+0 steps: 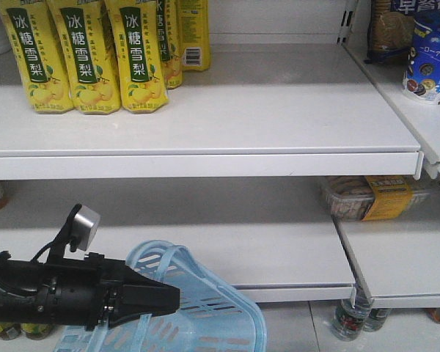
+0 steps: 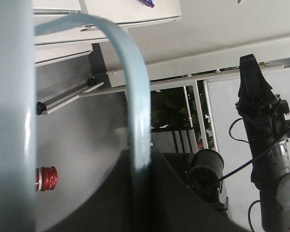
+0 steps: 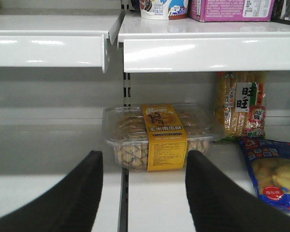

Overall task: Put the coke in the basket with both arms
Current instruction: 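Withdraw the open right gripper away from the basket, then swing the basket with the bottle away with the left gripper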

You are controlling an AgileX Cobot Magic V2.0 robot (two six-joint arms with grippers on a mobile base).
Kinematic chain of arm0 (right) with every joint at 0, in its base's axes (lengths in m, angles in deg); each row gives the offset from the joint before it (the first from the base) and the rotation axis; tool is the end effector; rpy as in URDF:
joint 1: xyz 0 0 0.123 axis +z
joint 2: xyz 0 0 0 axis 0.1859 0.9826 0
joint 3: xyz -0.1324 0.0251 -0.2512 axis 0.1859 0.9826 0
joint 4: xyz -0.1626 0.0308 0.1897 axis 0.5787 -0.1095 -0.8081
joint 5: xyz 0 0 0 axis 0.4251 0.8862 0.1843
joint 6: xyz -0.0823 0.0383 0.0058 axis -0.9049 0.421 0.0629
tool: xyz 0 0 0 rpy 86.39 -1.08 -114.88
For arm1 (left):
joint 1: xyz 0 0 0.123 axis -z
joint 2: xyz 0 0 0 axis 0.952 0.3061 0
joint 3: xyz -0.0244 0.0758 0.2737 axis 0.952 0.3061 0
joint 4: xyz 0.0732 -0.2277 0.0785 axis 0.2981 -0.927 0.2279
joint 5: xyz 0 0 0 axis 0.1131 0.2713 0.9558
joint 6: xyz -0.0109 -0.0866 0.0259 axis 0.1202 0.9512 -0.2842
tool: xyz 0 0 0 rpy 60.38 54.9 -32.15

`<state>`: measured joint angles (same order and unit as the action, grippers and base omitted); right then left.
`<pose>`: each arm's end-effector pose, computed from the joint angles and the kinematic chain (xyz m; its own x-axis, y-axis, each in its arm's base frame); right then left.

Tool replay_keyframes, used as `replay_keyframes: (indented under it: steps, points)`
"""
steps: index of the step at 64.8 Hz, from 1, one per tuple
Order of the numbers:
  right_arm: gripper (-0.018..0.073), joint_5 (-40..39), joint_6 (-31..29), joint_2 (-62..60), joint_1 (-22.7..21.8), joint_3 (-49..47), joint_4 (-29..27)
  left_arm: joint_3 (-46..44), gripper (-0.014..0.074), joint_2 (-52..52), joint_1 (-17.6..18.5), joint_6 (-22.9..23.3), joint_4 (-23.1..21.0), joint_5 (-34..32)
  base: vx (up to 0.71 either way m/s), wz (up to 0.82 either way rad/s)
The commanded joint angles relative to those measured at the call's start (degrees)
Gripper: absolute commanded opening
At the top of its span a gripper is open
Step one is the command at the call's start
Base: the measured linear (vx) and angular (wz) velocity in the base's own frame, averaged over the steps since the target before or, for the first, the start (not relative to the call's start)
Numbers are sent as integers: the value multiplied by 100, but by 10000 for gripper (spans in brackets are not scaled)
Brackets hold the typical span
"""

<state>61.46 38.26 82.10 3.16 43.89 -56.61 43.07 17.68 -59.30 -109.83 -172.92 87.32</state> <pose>0.0737 0.0001 0.2323 -0.1325 -0.0184 -0.9910 0.0218 0.9995 -0.0215 0.2009 -0.1289 0.2108 -0.9799 -0.0963 -0.1745 0.1364 0.3145 -0.9394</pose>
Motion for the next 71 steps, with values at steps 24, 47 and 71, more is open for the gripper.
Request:
replay_keyframes:
  steps: [24, 47, 71]
  points:
    - [-10, -200, -166, 33, -30, -160, -599, -143, -6, -202, 23, -8, -831, 613, 0, 0]
    - [-9, -200, -166, 33, -30, -160, -599, -143, -6, -202, 23, -8, -831, 613, 0, 0]
    - [-10, -200, -172, 33, -30, -160, -599, -143, -6, -202, 23, -8, -783, 613, 0, 0]
